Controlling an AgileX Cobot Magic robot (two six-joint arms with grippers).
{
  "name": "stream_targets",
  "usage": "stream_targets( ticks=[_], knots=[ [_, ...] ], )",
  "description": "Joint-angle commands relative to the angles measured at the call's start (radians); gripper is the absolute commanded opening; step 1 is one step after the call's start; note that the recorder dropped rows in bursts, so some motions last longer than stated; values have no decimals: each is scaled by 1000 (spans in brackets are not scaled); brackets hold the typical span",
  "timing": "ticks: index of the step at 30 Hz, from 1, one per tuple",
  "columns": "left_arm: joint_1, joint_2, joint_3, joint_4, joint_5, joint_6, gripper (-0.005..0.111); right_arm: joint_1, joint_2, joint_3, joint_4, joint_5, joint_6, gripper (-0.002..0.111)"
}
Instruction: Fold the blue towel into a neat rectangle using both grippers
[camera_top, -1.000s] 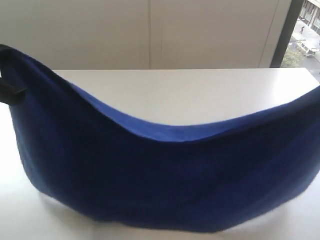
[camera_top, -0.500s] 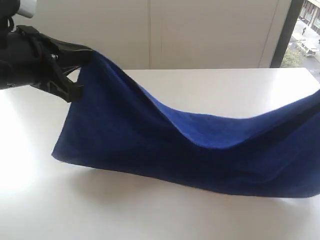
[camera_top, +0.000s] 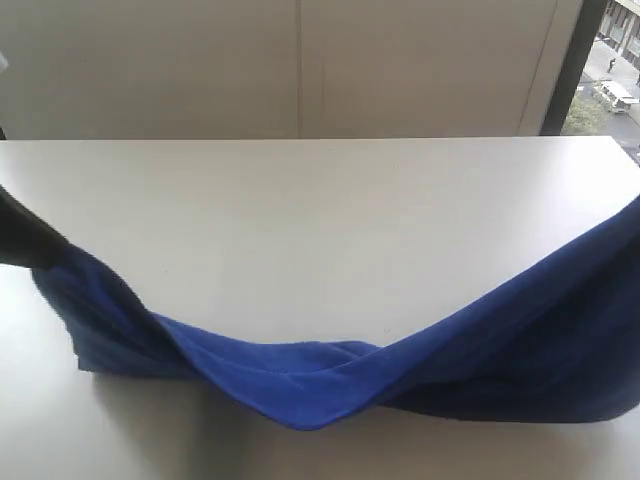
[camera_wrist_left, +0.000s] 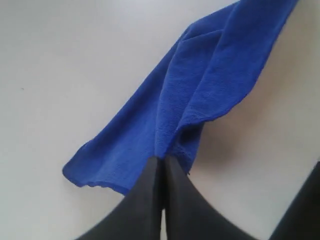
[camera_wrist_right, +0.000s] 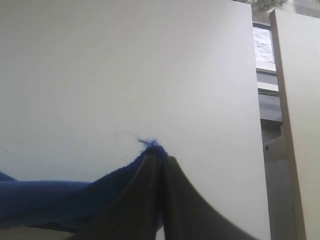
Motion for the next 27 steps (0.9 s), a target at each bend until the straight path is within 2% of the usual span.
stream_targets(
  ticks=[1, 7, 12, 17, 27],
  knots=[
    [2, -144, -25, 75, 118, -120, 0, 20, -101, 2, 2, 54, -3, 0],
    [2, -356, -28, 230, 134, -253, 0, 58, -228, 2, 2, 110, -3, 0],
    [2, -385, -20, 316, 124, -311, 0, 58, -228, 6, 2, 110, 2, 0],
    [2, -273, 22, 354, 28, -328, 0, 58, -119, 63, -1, 77, 2, 0],
    [2, 144, 95, 490, -416, -328, 0, 58, 269, 163, -5, -271, 7, 0]
  ],
)
